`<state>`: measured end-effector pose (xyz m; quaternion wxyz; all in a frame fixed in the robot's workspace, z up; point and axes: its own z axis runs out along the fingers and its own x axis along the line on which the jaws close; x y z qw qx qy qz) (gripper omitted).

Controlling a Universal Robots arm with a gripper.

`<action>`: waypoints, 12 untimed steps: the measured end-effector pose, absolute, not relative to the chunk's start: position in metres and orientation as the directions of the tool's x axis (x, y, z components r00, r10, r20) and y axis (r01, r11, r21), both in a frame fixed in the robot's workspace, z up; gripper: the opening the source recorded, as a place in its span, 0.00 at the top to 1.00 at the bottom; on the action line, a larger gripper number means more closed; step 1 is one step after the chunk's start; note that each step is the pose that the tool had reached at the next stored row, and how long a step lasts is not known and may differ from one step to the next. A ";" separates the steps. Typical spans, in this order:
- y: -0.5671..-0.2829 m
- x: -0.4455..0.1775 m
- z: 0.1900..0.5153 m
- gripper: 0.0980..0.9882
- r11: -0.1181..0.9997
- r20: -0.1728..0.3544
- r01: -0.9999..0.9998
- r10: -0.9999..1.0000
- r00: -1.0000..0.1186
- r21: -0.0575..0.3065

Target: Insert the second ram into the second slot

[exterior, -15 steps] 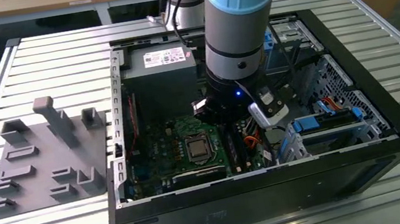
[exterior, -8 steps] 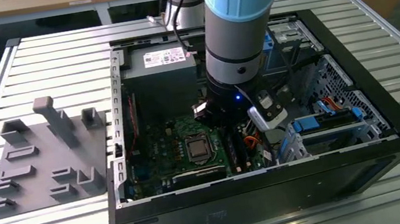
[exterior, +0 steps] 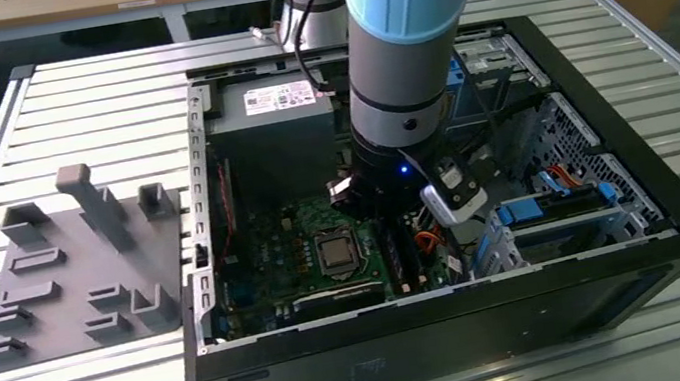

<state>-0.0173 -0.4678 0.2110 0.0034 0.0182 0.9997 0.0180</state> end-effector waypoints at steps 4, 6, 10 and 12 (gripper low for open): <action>-0.468 -0.017 0.211 0.95 0.999 -0.006 0.036 0.036 -0.999 0.036; -0.468 -0.017 0.211 0.95 0.999 -0.005 0.036 0.037 -0.999 0.036; -0.468 -0.017 0.212 0.95 0.999 -0.003 0.036 0.036 -0.999 0.036; -0.467 -0.016 0.213 0.95 0.999 -0.003 0.036 0.036 -0.999 0.036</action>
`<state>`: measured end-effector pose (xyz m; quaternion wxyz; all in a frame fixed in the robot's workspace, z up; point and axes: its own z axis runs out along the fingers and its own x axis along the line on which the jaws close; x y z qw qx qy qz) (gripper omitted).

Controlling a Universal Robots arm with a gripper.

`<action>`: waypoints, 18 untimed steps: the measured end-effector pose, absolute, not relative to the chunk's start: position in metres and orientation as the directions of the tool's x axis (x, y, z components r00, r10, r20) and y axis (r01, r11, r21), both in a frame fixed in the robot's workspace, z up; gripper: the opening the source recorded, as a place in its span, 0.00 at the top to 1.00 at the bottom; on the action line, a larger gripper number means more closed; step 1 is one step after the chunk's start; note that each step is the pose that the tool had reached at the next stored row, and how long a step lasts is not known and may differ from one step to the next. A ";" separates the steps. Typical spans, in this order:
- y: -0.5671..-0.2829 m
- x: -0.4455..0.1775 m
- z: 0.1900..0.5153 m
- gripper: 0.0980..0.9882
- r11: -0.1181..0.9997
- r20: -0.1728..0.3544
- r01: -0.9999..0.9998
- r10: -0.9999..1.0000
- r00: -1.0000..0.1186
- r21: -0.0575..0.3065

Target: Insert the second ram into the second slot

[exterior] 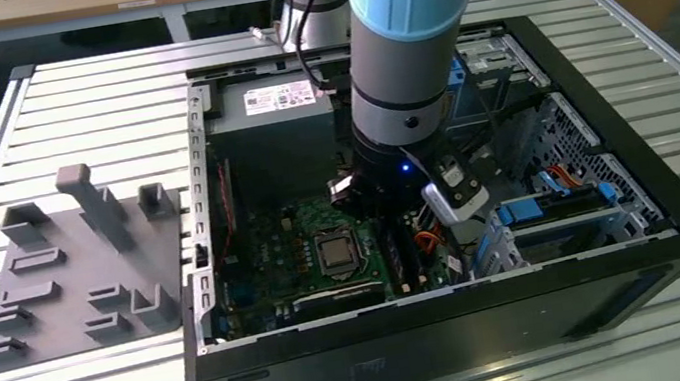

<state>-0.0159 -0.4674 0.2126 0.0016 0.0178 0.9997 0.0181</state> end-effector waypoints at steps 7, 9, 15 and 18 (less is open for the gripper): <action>-0.467 -0.015 0.213 0.95 0.999 -0.002 0.025 0.025 -1.000 0.036; -0.467 -0.015 0.212 0.95 0.999 -0.002 0.022 0.022 -1.000 0.036; -0.467 -0.015 0.211 0.95 0.999 -0.002 0.022 0.022 -1.000 0.036; -0.467 -0.015 0.211 0.95 0.999 -0.002 0.022 0.022 -1.000 0.036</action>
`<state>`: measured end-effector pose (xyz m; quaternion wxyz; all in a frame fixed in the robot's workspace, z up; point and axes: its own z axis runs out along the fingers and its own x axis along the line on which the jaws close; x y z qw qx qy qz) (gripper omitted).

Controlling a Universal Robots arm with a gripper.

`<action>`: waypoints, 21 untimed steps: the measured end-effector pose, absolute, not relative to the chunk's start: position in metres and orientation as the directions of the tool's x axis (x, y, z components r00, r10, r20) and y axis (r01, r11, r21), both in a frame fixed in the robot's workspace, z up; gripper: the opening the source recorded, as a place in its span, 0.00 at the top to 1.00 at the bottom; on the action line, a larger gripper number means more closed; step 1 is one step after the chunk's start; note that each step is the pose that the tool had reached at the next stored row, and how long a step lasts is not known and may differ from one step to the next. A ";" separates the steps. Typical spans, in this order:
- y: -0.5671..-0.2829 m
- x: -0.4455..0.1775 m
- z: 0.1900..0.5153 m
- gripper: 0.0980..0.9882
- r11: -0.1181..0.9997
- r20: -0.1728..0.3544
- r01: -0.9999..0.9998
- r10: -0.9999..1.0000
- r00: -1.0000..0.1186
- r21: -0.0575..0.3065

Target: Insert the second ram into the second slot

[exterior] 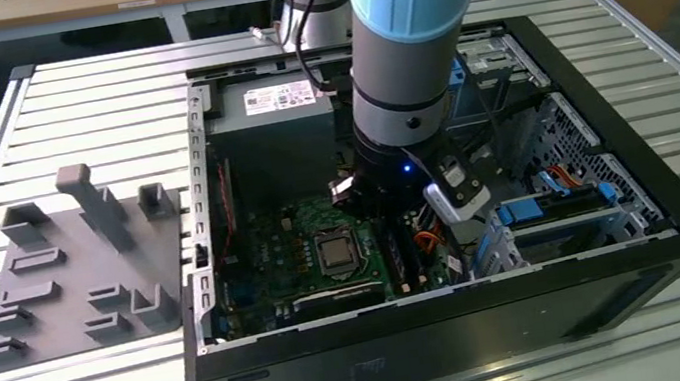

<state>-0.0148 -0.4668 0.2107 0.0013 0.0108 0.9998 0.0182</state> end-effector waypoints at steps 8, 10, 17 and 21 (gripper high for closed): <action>-0.466 -0.015 0.209 0.95 0.999 -0.002 0.022 0.022 -1.000 0.037; -0.466 -0.015 0.208 0.95 0.999 -0.002 0.022 0.022 -1.000 0.037; -0.466 -0.015 0.208 0.95 0.999 -0.002 0.022 0.022 -1.000 0.037; -0.466 -0.015 0.208 0.87 0.999 -0.002 0.022 0.022 -1.000 0.037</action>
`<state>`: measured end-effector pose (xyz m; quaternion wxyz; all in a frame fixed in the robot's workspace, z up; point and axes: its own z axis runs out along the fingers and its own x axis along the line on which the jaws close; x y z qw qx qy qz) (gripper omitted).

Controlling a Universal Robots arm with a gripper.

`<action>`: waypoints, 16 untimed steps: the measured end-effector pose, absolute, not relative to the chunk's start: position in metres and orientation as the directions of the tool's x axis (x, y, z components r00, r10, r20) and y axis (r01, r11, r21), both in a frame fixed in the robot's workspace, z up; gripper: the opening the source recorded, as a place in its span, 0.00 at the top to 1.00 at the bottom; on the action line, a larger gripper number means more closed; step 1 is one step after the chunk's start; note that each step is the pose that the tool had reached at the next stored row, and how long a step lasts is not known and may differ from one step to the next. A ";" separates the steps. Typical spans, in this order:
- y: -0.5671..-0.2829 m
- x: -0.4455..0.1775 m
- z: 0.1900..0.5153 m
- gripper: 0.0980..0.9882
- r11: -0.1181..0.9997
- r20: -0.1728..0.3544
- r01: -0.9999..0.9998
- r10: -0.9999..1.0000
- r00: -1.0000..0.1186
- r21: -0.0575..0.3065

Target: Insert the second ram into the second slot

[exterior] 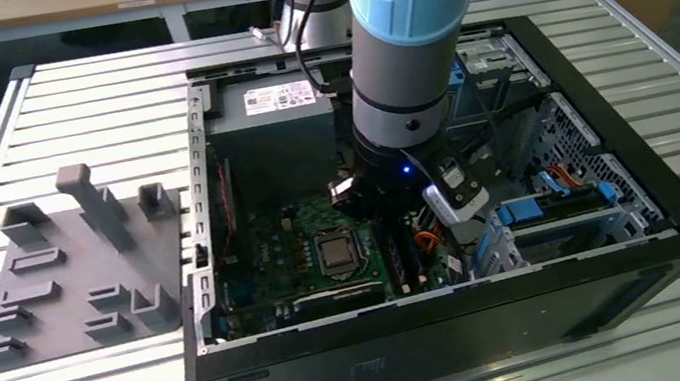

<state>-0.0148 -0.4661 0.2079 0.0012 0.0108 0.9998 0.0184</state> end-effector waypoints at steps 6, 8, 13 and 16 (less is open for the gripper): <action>-0.466 -0.015 0.210 0.87 0.999 -0.002 0.022 0.022 -1.000 0.037; -0.466 -0.015 0.212 0.87 0.999 -0.002 0.022 0.022 -1.000 0.037; -0.466 -0.015 0.219 0.87 0.999 -0.002 0.022 0.022 -1.000 0.037; -0.466 -0.015 0.222 0.87 0.999 -0.002 0.022 0.022 -1.000 0.037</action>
